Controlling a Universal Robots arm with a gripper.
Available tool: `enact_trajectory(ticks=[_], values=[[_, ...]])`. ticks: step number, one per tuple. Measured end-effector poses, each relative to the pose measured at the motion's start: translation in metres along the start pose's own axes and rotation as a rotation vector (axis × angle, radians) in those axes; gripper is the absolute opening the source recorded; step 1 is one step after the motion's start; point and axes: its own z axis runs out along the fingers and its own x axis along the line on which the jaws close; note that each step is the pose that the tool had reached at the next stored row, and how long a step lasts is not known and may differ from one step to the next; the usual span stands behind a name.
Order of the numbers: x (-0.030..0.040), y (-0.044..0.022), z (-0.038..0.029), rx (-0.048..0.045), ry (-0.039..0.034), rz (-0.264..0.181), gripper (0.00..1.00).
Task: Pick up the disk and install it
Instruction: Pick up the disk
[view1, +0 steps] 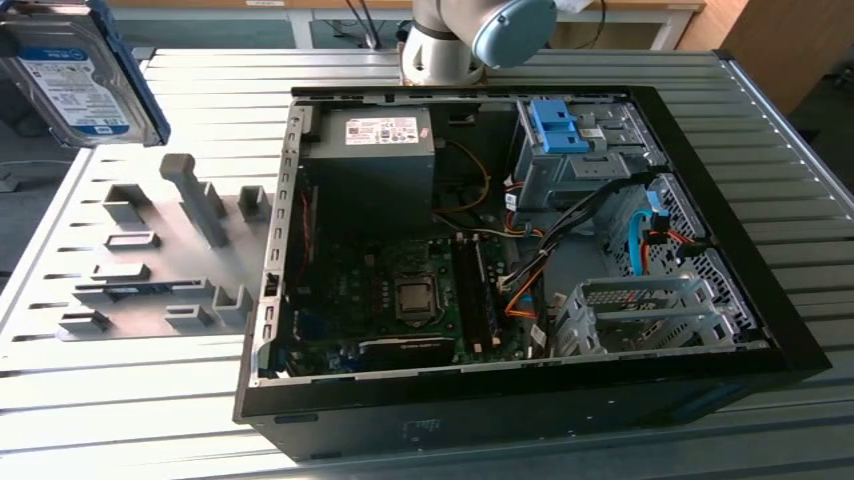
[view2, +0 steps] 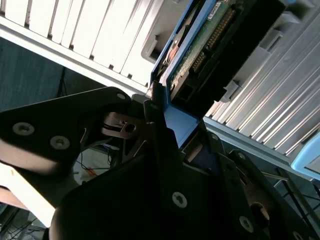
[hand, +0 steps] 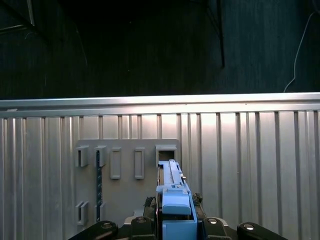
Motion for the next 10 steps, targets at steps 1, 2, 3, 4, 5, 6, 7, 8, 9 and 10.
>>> enact_trajectory(ticks=[1, 2, 3, 4, 5, 6, 7, 8, 9, 10], values=[[0.0, 0.0, -0.0018, 0.0, 0.0, 0.0, 0.37], [0.0, 0.0, -0.0037, 0.0, 0.0, 0.0, 0.37], [0.0, 0.0001, -0.0055, 0.0, 0.0, 0.0, 0.37], [0.0, 0.0001, -0.0074, -0.0001, 0.0001, 0.0, 0.37], [0.0, 0.0001, -0.0096, 0.0, 0.0, 0.0, 0.37], [0.0, 0.0001, -0.0116, -0.0001, 0.0, 0.0, 0.37], [0.0, 0.0001, -0.0135, 0.0001, 0.0, 0.0, 0.37], [0.0, 0.0001, -0.0155, 0.0001, 0.0, 0.0, 0.37], [0.0, 0.0001, -0.0174, 0.0, 0.0, 0.0, 0.37], [0.0, 0.0001, -0.0195, 0.0, 0.0, 0.0, 0.37]])
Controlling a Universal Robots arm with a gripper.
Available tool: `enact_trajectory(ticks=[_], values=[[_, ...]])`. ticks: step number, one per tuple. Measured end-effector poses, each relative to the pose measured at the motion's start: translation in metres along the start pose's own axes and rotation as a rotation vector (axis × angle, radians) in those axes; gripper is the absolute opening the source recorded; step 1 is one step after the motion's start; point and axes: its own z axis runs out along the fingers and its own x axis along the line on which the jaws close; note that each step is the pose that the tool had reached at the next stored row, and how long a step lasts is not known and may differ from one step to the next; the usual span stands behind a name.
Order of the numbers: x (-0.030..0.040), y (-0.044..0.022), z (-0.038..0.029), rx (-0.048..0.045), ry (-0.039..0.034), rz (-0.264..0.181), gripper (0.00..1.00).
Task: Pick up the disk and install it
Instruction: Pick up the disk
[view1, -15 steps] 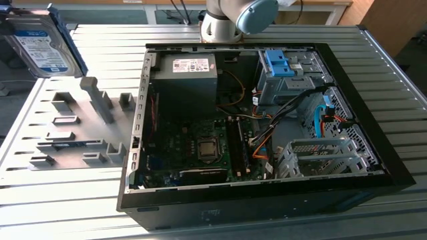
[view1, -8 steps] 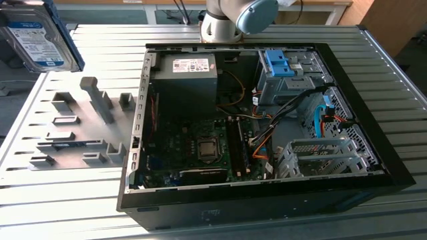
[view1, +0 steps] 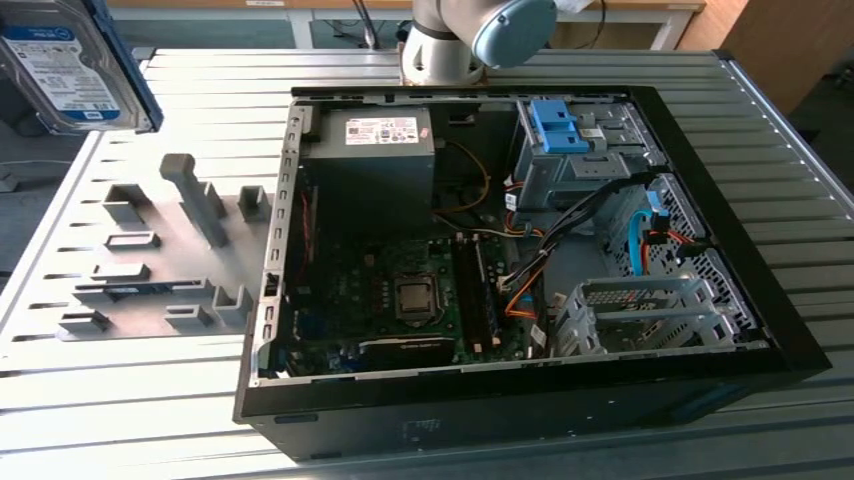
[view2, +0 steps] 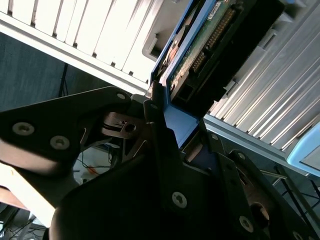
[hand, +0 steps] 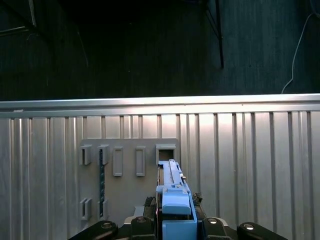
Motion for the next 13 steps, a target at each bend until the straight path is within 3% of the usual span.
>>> enact_trajectory(ticks=[13], values=[[0.0001, 0.0002, -0.0265, 0.0, 0.0, 0.0, 0.37]])
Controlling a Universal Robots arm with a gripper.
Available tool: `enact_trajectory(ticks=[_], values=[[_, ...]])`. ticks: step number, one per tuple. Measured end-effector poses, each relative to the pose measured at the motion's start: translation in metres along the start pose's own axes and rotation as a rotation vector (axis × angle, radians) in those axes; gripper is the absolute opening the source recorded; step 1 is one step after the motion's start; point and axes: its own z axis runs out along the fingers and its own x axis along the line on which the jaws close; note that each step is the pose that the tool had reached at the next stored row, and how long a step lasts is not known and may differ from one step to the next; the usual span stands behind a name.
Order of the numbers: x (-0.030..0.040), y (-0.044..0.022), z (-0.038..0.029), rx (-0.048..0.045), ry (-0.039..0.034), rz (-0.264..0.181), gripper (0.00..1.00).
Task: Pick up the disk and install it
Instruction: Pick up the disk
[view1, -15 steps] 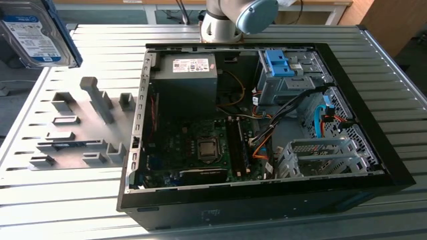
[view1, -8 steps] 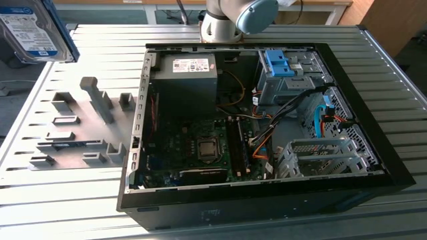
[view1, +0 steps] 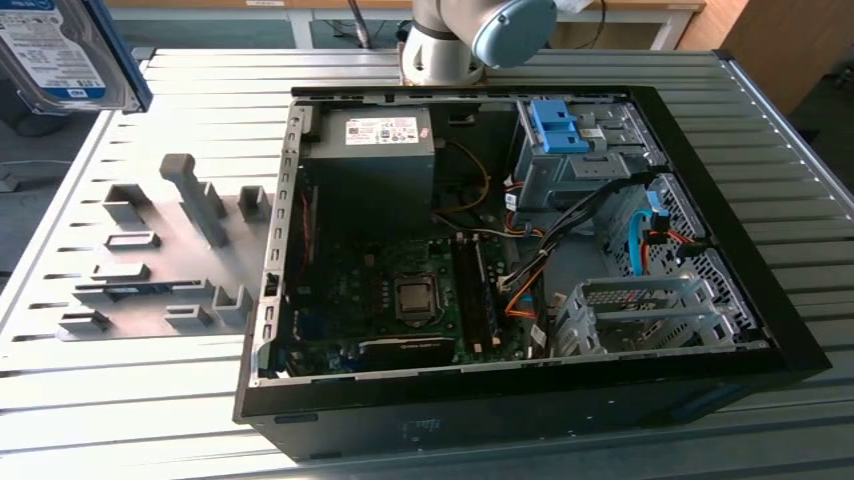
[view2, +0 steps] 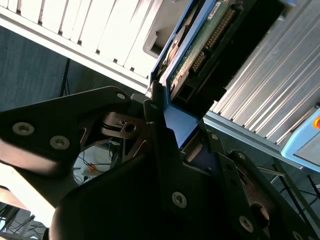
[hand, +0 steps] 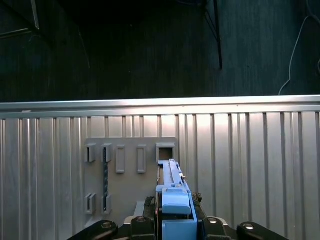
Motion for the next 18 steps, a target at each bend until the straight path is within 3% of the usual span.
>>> enact_trajectory(ticks=[18], values=[[-0.0001, -0.0019, -0.0024, 0.0, 0.0, 0.0, 0.37]])
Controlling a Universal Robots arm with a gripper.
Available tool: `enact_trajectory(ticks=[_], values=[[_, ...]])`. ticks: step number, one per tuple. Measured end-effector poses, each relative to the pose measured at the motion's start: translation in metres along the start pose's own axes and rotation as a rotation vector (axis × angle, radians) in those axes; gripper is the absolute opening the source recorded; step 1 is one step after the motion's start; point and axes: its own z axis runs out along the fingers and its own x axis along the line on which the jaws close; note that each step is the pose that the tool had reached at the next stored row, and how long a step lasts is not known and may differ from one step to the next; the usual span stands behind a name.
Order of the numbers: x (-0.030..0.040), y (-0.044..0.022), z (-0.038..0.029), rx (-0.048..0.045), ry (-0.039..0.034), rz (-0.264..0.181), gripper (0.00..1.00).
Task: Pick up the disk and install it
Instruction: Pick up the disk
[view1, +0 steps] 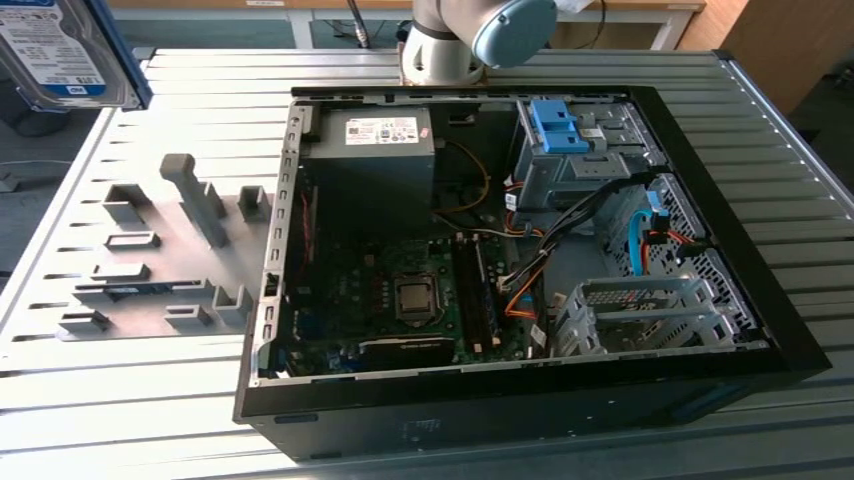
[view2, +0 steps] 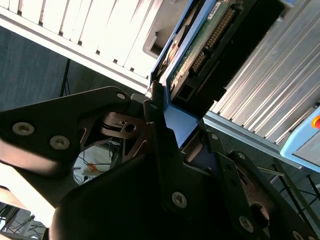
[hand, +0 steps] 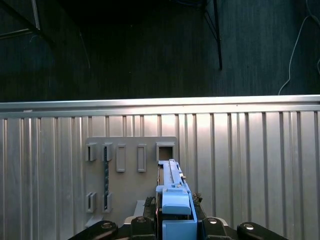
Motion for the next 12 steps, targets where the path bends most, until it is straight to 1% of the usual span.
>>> enact_trajectory(ticks=[12], values=[[-0.0002, -0.0049, 0.0, 0.0001, 0.0, 0.0, 0.37]])
